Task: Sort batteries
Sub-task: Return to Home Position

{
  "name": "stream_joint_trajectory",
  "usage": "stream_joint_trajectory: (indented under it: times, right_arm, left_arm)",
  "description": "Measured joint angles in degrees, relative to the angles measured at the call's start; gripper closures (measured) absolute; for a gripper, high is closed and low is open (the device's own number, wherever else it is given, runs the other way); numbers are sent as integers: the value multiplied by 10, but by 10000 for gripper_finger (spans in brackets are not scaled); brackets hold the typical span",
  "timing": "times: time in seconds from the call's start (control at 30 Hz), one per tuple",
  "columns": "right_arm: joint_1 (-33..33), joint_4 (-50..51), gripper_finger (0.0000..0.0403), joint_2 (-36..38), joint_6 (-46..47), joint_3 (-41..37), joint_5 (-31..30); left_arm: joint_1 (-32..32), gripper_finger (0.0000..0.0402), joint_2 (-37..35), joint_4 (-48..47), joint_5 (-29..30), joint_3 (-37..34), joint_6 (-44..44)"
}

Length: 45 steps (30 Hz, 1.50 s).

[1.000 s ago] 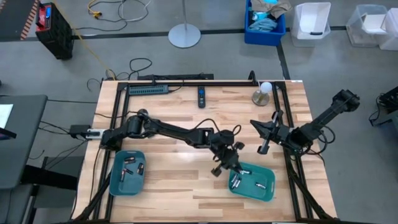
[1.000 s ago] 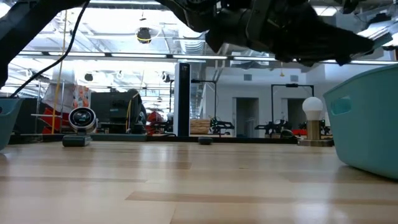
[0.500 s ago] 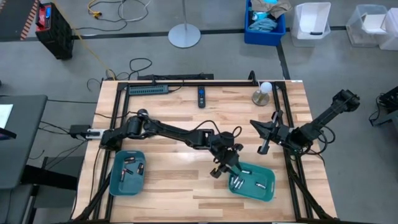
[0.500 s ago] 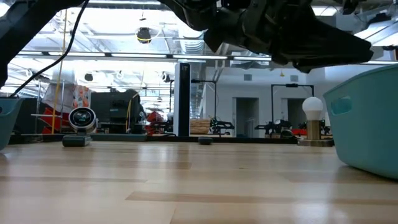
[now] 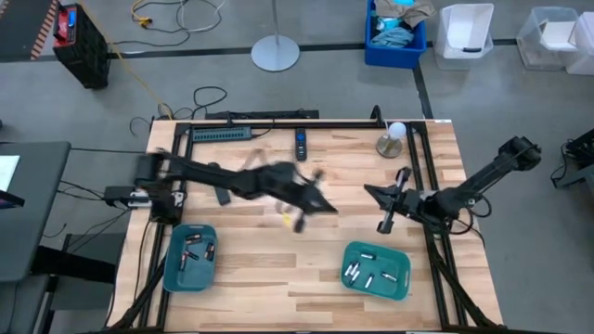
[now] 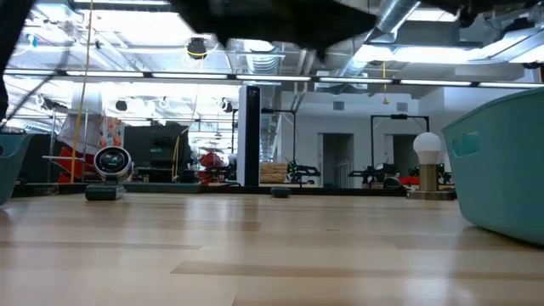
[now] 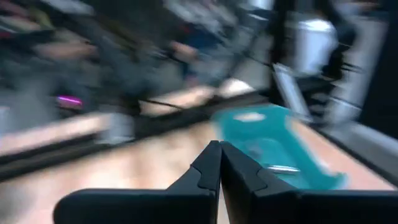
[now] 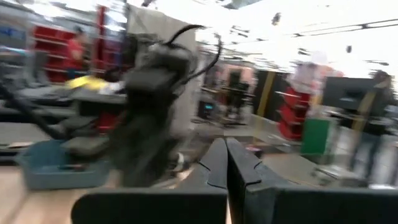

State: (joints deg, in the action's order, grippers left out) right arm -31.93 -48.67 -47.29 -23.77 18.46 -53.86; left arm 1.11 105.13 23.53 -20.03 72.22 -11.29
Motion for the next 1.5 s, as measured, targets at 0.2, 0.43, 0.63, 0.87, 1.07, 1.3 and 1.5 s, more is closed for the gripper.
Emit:
stream_joint_trajectory:
  times: [0.2,0.43,0.63,0.87,1.07,1.3,1.5]
  right_arm:
    - [128,39,398,-39,120,0,192]
    - [224,111,400,-31,177,0,302]
    - [212,202,401,52,170,-3,304]
    - [216,180,401,159,142,-89,304]
    - [219,180,401,258,149,-167,307]
    - [218,294,401,372,163,-180,312]
    - [210,396,401,470,177,-180,314]
  left_arm:
    - [6,400,-228,71,137,-248,-32]
    - [37,400,-496,66,207,-462,-27]
    - [88,400,-682,41,206,-597,29]
    - [95,401,-781,13,202,-667,53]
    - [95,401,-812,3,209,-685,64]
    - [94,401,-826,-26,221,-686,65]
    - [94,401,-840,-47,221,-686,66]
